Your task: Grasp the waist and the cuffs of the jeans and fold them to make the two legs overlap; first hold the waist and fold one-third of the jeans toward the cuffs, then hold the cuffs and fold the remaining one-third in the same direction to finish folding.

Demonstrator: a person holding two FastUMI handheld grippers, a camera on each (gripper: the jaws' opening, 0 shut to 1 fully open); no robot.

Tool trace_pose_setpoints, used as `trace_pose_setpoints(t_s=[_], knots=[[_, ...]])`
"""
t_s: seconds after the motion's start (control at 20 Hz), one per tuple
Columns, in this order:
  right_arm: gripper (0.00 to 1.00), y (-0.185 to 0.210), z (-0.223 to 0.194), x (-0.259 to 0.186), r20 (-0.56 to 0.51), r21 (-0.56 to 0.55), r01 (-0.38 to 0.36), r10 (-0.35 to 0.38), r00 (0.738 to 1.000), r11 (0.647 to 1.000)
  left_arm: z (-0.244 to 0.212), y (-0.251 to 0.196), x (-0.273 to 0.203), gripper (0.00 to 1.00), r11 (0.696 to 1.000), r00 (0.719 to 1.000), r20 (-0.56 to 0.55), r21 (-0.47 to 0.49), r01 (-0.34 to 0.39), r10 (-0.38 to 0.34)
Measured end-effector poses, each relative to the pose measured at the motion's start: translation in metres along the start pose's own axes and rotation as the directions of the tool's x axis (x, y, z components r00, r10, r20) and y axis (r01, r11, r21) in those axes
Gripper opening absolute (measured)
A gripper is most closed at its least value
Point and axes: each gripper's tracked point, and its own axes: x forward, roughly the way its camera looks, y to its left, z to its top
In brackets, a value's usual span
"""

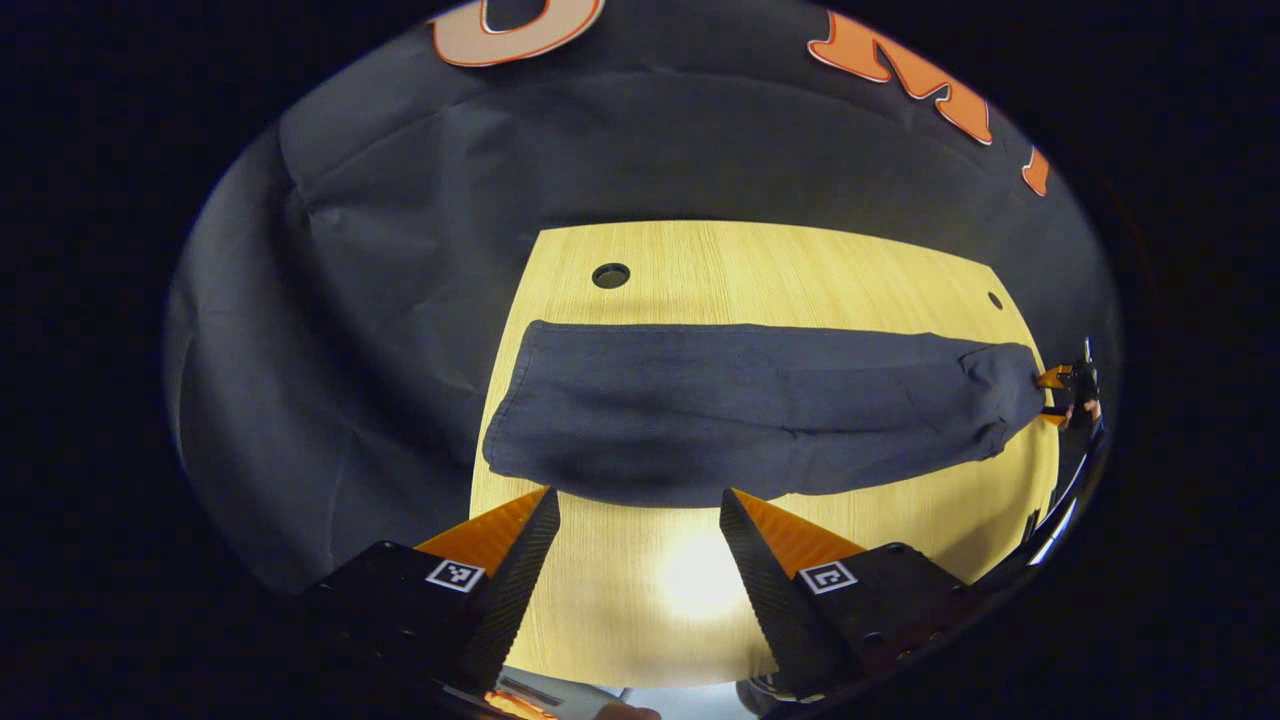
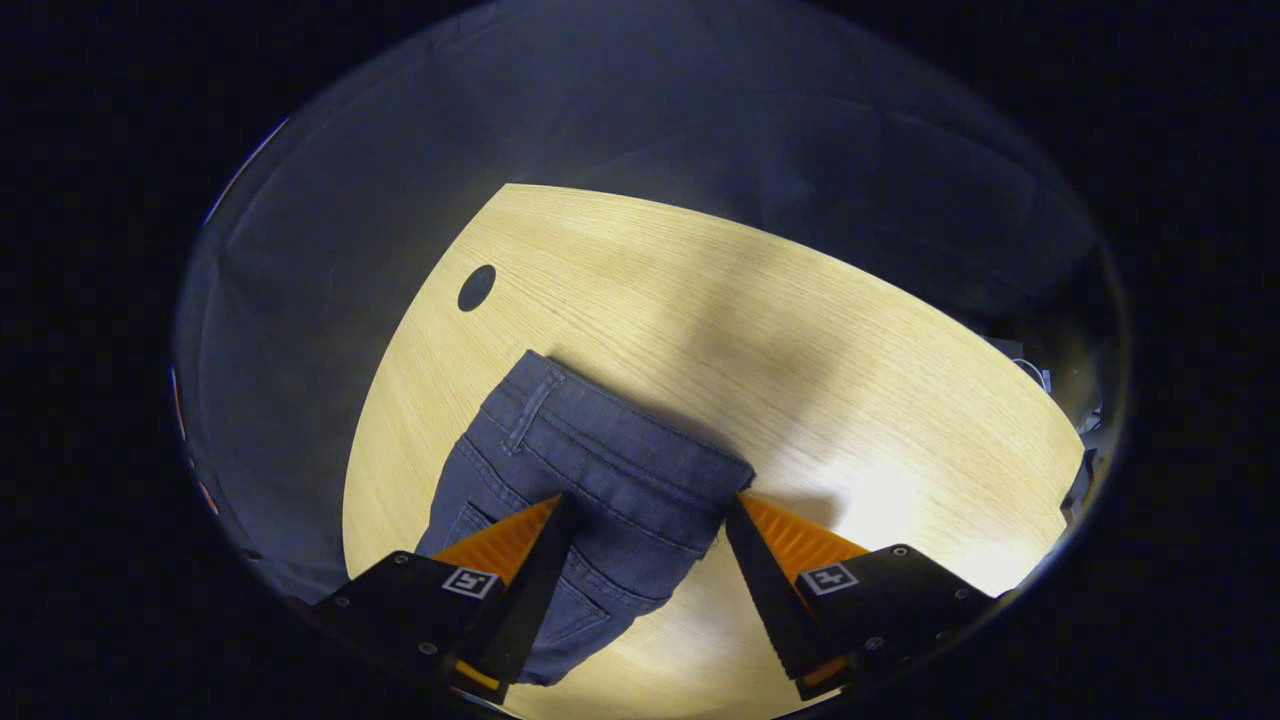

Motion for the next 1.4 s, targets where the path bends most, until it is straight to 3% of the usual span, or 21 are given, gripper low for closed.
trace_pose_setpoints(t_s=[0.1, 0.2, 0.3, 0.35, 0.55, 0.75, 0.8, 0.95, 1.0, 1.05, 1.1, 1.25, 1.4], knots=[[0.88, -0.002, 0.0, 0.0, 0.001, -0.012, -0.012, 0.012, 1.0, 1.0, -0.006, -0.001, -0.001, 0.98, 0.999, 0.999, 0.049, -0.036, -0.017, 0.019], [0.58, 0.005, 0.002, 0.007, 0.06, 0.008, -0.047, 0.046, 0.997, 0.999, -0.002, 0.001, -0.009, 0.98, 0.997, 0.994, 0.101, -0.067, -0.04, 0.047], [0.25, 0.011, 0.003, 0.002, 0.145, -0.064, -0.059, 0.068, 0.987, 0.996, -0.002, 0.002, -0.012, 0.98, 0.995, 0.99, 0.124, -0.088, -0.049, 0.06], [0.28, 0.015, 0.005, -0.003, 0.168, -0.089, -0.068, 0.082, 0.982, 0.994, 0.0, 0.002, -0.011, 0.98, 0.995, 0.989, 0.136, -0.092, -0.046, 0.058], [0.27, 0.037, 0.022, -0.027, 0.208, -0.054, -0.251, 0.257, 0.944, 0.966, 0.006, 0.002, -0.012, 0.98, 0.995, 0.987, 0.152, -0.089, -0.036, 0.049], [0.26, 0.068, 0.03, -0.04, 0.274, -0.061, -0.435, 0.434, 0.858, 0.899, 0.006, 0.0, -0.014, 0.98, 0.996, 0.988, 0.151, -0.093, -0.013, 0.027], [0.18, 0.061, 0.032, -0.035, 0.273, -0.076, -0.422, 0.426, 0.863, 0.904, 0.006, -0.002, -0.014, 0.98, 0.997, 0.989, 0.151, -0.082, 0.005, 0.008], [0.21, 0.012, 0.019, 0.021, 0.183, -0.077, -0.216, 0.227, 0.957, 0.973, 0.004, 0.0, -0.016, 0.98, 0.998, 0.988, 0.152, -0.064, 0.019, -0.009], [0.09, 0.001, 0.018, 0.038, 0.178, -0.038, -0.182, 0.186, 0.966, 0.983, 0.003, -0.001, -0.017, 0.98, 0.998, 0.988, 0.151, -0.061, 0.026, -0.016], [0.21, -0.015, 0.014, 0.055, 0.15, 0.009, -0.136, 0.133, 0.98, 0.991, 0.002, -0.002, -0.016, 0.98, 0.997, 0.989, 0.147, -0.062, 0.035, -0.025], [0.21, -0.029, 0.012, 0.061, 0.122, 0.053, -0.1, 0.093, 0.988, 0.994, 0.002, -0.002, -0.016, 0.98, 0.997, 0.989, 0.146, -0.063, 0.034, -0.025], [0.57, -0.043, 0.026, 0.047, 0.115, 0.105, -0.106, 0.094, 0.989, 0.989, -0.002, 0.0, -0.018, 0.98, 0.997, 0.992, 0.127, -0.075, 0.014, -0.005], [0.9, -0.067, 0.038, 0.059, 0.075, 0.155, -0.036, 0.025, 0.997, 0.987, -0.001, -0.002, -0.02, 0.98, 0.995, 0.994, 0.106, -0.101, 0.001, 0.01]])
